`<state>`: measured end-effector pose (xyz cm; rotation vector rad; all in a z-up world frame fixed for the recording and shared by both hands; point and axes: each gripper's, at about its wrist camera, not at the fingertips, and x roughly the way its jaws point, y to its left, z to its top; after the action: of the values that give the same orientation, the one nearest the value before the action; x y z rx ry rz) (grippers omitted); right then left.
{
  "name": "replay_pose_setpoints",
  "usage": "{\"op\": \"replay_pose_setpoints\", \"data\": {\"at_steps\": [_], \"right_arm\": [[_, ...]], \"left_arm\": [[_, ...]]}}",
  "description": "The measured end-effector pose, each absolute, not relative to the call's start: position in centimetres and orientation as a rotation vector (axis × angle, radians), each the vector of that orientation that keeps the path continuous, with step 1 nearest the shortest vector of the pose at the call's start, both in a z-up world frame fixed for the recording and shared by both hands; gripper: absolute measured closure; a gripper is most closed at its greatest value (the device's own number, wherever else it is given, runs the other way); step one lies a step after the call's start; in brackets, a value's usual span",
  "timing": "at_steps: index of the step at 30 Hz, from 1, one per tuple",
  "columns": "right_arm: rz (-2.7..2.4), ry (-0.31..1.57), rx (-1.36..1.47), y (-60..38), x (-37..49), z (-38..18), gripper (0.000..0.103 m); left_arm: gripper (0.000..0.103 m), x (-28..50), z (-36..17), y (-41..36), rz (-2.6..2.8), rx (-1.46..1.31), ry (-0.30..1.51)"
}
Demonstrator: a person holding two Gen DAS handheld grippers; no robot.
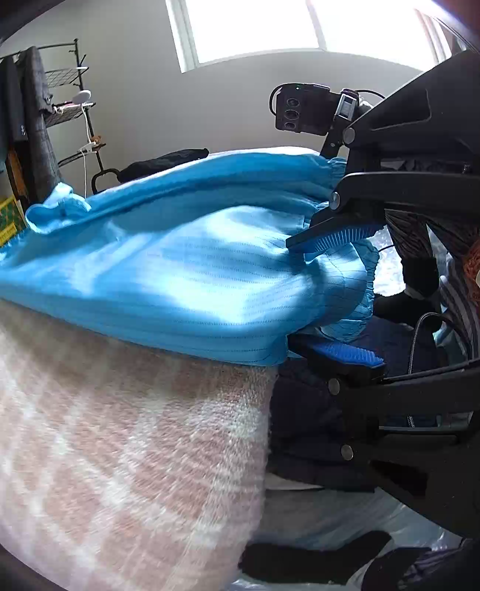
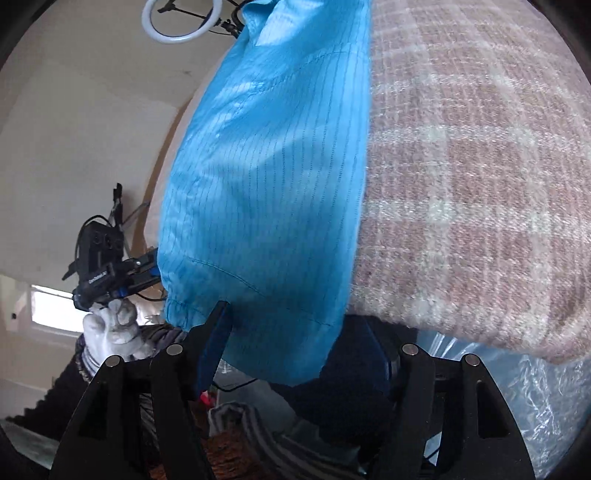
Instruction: Fold large clothes
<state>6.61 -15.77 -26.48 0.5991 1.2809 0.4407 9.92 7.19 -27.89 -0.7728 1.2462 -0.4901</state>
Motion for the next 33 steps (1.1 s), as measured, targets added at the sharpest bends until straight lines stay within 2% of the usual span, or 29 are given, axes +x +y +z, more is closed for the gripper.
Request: {"op": "replay_pose_setpoints", "data": {"at_steps": [3, 4, 5, 6, 7, 8, 10, 13, 22, 25, 29, 31, 32, 33], "right_arm": [[0.471, 1.287, 0.587, -14.5, 7.0, -27.1, 0.036], [0.482, 1.289, 0.579, -14.1, 7.1, -27.3, 0.041], [0.503, 1.290, 0.585, -13.8, 7.1, -27.3, 0.046], [0.520, 1.288, 0.597, -13.6, 7.1, -27.2, 0.058], [0.532, 1.287, 0.609, -13.5, 7.2, -27.1, 0.067], [0.538, 1.284, 0.616, -13.4, 7.2, -26.9, 0.070], [0.536, 1.270, 0.614, -13.3, 7.2, -26.3, 0.086], [0.533, 1.247, 0.640, -14.0, 7.7, -25.9, 0.095], [0.523, 1.113, 0.684, -14.8, 4.9, -21.5, 0.101], [0.508, 1.078, 0.658, -15.2, 3.6, -20.7, 0.101], [0.454, 1.144, 0.606, -14.4, 3.6, -22.8, 0.101], [0.451, 1.162, 0.552, -13.7, 3.6, -23.0, 0.096], [0.444, 1.175, 0.529, -13.4, 3.6, -22.8, 0.094], [0.439, 1.182, 0.509, -13.5, 3.6, -22.5, 0.088]], "left_arm": [[0.057, 10.2, -28.7, 6.8, -0.508, -0.797, 1.264], [0.057, 10.2, -28.5, 6.6, -0.526, -0.788, 1.266], [0.063, 10.2, -28.3, 6.2, -0.538, -0.772, 1.264], [0.068, 9.9, -27.8, 5.9, -0.549, -0.755, 1.261], [0.075, 9.5, -27.7, 5.6, -0.561, -0.733, 1.262], [0.083, 9.4, -27.4, 5.4, -0.565, -0.719, 1.262], [0.093, 9.3, -26.8, 5.3, -0.570, -0.707, 1.260], [0.099, 8.8, -25.2, 5.2, -0.569, -0.689, 1.227], [0.101, 6.3, -20.2, 4.3, -0.628, -0.662, 1.104], [0.101, 6.1, -22.0, 3.8, -0.609, -0.641, 1.157], [0.101, 7.2, -24.7, 3.6, -0.584, -0.664, 1.251], [0.101, 7.4, -24.6, 3.4, -0.560, -0.599, 1.243], [0.098, 7.3, -24.4, 3.5, -0.546, -0.557, 1.228], [0.093, 7.4, -24.4, 3.8, -0.531, -0.542, 1.232]]}}
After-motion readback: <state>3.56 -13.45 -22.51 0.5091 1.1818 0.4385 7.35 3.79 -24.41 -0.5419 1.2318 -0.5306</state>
